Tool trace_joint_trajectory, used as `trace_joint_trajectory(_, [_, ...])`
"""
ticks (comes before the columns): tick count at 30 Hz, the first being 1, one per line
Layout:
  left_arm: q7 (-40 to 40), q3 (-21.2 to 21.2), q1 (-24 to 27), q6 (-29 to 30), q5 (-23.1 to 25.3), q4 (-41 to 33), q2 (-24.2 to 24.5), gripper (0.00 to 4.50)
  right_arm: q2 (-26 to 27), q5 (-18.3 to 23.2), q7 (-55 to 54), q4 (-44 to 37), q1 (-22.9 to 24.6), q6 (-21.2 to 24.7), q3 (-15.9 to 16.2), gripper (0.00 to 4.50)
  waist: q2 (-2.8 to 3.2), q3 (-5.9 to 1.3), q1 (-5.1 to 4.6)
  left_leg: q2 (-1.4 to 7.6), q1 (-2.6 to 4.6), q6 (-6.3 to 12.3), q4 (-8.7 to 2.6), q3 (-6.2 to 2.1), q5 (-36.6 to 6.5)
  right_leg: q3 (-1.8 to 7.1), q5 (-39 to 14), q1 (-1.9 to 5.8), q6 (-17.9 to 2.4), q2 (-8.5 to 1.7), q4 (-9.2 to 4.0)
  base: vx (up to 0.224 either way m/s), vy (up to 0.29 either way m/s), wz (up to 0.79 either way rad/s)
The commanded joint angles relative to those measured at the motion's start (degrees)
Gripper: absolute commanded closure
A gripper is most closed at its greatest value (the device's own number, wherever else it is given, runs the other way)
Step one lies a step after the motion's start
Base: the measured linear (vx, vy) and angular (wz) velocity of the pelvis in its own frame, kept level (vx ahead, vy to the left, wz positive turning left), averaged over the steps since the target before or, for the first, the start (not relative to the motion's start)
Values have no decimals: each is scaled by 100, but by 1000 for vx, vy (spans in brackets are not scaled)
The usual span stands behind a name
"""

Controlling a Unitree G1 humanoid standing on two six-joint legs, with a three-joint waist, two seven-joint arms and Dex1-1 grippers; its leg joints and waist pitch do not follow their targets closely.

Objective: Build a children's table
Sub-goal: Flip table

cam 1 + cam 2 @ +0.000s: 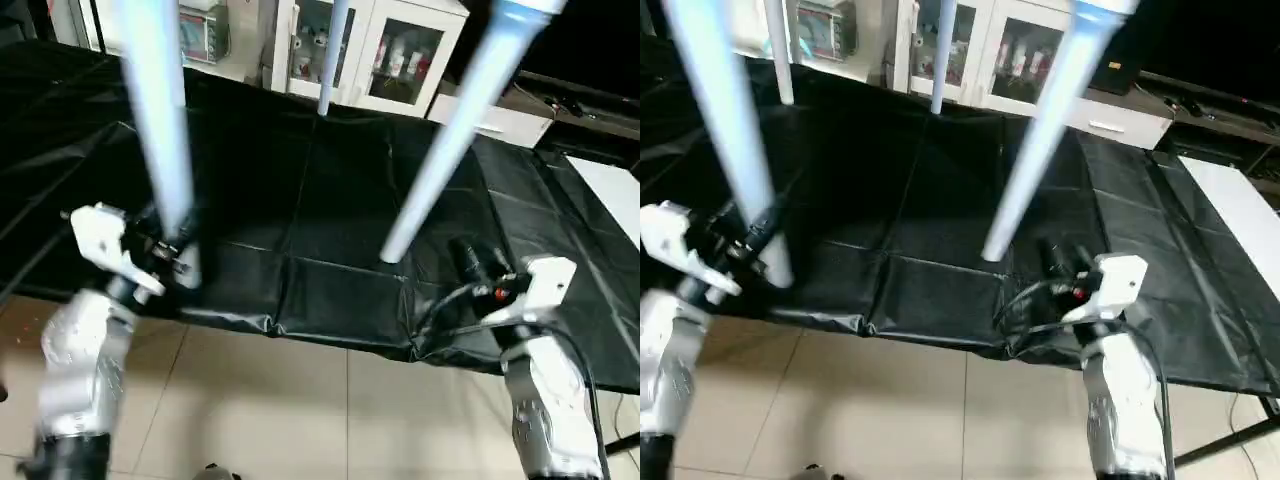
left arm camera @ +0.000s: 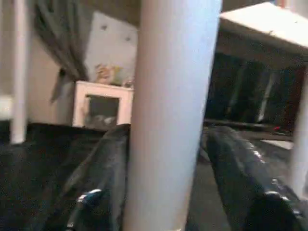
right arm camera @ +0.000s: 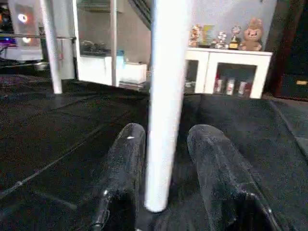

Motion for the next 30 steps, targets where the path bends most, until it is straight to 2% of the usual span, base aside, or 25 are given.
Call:
trace_joint_trajectory(1, [56,-121,113,-75,34,-244,-67,143,-44,34,-79,-292,147,187,-24,286,287,-303,-16,405,266,-853,-677,-314,-3717,274,-2449,-6,-637,-388,-533,0,0,0])
trace_joint_trajectory(2, [161,-99,143,-88,93,-262,-87,135,-49,36,-76,-346,182,231,-5,286,229,-295,-33,416,245,-826,-682,-316,-3654,275,-2466,9,-602,-388,-544,0,0,0])
trace_joint_trajectory(4, [653,12,295,-114,354,-363,-180,127,-84,26,-49,-603,355,418,97,286,248,-296,-36,423,242,-816,-683,-321,-3655,283,-2517,20,-572,-385,-556,0,0,0])
trace_joint_trajectory(5, [653,12,295,-114,354,-363,-180,127,-84,26,-49,-603,355,418,97,286,263,-295,-41,413,261,-779,-665,-318,-3665,289,-2694,6,-525,-391,-582,0,0,0])
trace_joint_trajectory(6, [925,100,423,-81,490,-505,-271,127,-115,-20,-35,-758,457,537,174,286,270,-289,-50,419,244,-767,-666,-332,-3625,286,-2763,27,-505,-394,-586,0,0,0])
trace_joint_trajectory(7, [1140,111,609,47,651,-740,-351,127,-143,-80,-57,-885,542,670,245,286,240,-296,-67,428,223,-769,-675,-337,-3555,282,-2787,39,-479,-386,-576,0,0,0])
trace_joint_trajectory(9, [1250,84,782,179,727,-949,-415,127,-162,-105,-72,-971,597,801,301,286,241,-291,-71,432,205,-750,-678,-342,-3427,290,-2767,52,-455,-397,-574,0,0,0])
trace_joint_trajectory(10, [1541,46,1077,316,953,-1240,-543,127,-152,-148,-124,-1070,638,939,404,286,208,-268,-67,436,217,-730,-671,-335,-3438,290,-2865,26,-441,-396,-590,0,0,0])
trace_joint_trajectory(11, [1541,46,1077,316,953,-1240,-543,127,-152,-148,-124,-1070,638,939,404,286,223,-265,-72,435,230,-735,-670,-329,-3465,295,-2892,10,-434,-388,-599,0,0,0])
trace_joint_trajectory(13, [1785,75,1254,200,1009,-1460,-723,127,-142,-195,-146,-1196,651,1044,519,286,169,-263,-92,423,234,-713,-653,-332,-3513,283,-3052,1,-373,-382,-633,0,0,0])
trace_joint_trajectory(14, [1794,73,1270,179,1012,-1495,-740,127,-143,-186,-137,-1208,655,1053,525,286,182,-261,-93,421,231,-714,-651,-338,-3525,281,-3094,0,-354,-388,-633,0,0,0])
trace_joint_trajectory(15, [1809,70,1300,140,1016,-1562,-771,127,-145,-170,-120,-1230,664,1071,537,286,204,-244,-94,409,288,-720,-632,-336,-3681,276,-3244,-60,-293,-370,-689,0,0,0])
trace_joint_trajectory(18, [2197,2,1490,184,1281,-1929,-937,127,-155,-132,-202,-1329,721,1276,504,286,194,-233,-113,420,271,-754,-665,-377,-3856,237,-3267,-17,-261,-357,-686,0,0,0])
trace_joint_trajectory(20, [2411,-62,1615,405,1535,-2160,-971,127,-186,-102,-259,-1403,761,1459,486,286,190,-246,-122,428,244,-787,-703,-391,-3804,226,-3023,31,-273,-352,-664,0,0,0])
trace_joint_trajectory(21, [2417,-64,1620,411,1545,-2170,-972,127,-186,-104,-263,-1407,764,1461,486,286,204,-245,-122,416,244,-791,-711,-381,-3798,228,-2951,18,-262,-341,-671,0,0,0])
trace_joint_trajectory(22, [2487,-87,1686,476,1656,-2273,-988,127,-189,-126,-305,-1452,799,1478,478,286,183,-246,-122,409,255,-783,-706,-373,-3817,226,-2961,7,-253,-336,-680,0,0,0])
trace_joint_trajectory(26, [2638,-129,1932,641,1846,-2449,-1057,127,-131,-273,-541,-1572,898,1432,444,286,183,-246,-129,414,244,-803,-734,-392,-3838,209,-2857,42,-253,-347,-685,0,0,0])
trace_joint_trajectory(28, [2625,-126,1973,766,1716,-2543,-1072,127,-101,-308,-621,-1612,861,1380,412,286,191,-229,-150,403,254,-802,-734,-399,-3988,191,-2986,26,-248,-345,-707,0,0,0])
trace_joint_trajectory(30, [2651,-135,1974,763,1782,-2561,-1047,127,-88,-321,-637,-1622,843,1405,418,286,193,-208,-165,387,296,-782,-716,-395,-4174,168,-3184,-15,-201,-327,-764,0,0,0])
